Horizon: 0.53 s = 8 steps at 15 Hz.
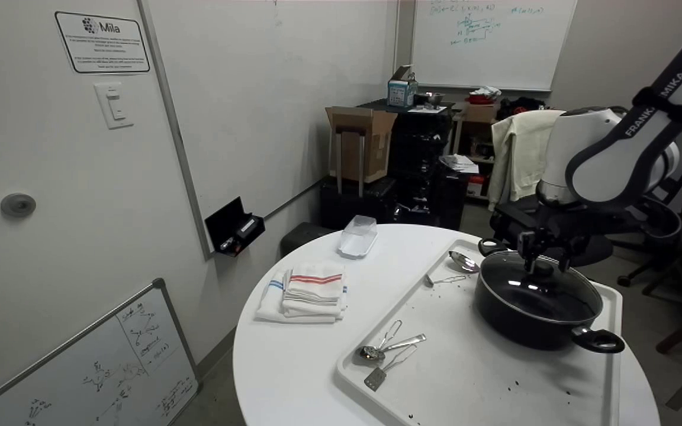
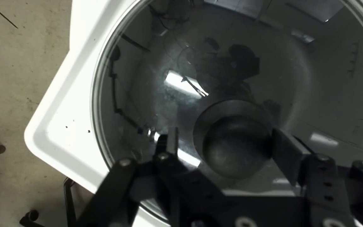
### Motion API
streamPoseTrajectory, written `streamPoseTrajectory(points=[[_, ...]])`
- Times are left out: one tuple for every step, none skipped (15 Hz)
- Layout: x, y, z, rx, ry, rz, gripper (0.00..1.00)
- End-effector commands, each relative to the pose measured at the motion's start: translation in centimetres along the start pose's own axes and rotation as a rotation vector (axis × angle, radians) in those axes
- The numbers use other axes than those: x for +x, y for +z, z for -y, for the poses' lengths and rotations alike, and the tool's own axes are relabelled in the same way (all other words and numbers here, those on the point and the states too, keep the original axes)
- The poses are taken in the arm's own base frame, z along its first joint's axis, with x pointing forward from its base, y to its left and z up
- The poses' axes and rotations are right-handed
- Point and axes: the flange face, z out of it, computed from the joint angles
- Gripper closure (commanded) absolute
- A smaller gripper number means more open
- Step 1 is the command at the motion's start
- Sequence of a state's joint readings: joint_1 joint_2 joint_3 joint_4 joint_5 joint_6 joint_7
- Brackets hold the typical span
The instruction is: Put the lid on the tray
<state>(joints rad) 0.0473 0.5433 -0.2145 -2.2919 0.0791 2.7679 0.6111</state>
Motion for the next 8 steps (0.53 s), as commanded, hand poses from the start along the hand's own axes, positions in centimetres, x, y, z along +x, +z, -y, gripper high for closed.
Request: streamPoseTrajectory(points=[[0.45, 0.02, 0.30, 0.014, 0.019, -0.024, 0.57], [0.54, -0.13, 0.40, 0.020, 0.020, -0.028, 0.64], [0.58, -0.23, 0.47, 0.023, 0.023, -0.031, 0.73], [0.59, -0.24, 0.42, 0.024, 0.025, -0.031, 0.76], [0.63, -0.30, 0.36, 0.025, 0.027, -0.033, 0.76], [0.67, -0.34, 0.33, 0.025, 0.029, -0.033, 0.76], [0.70, -0.45, 0.28, 0.026, 0.030, -0.033, 0.76], [0.68, -0.57, 0.25, 0.026, 0.030, -0.033, 0.76]])
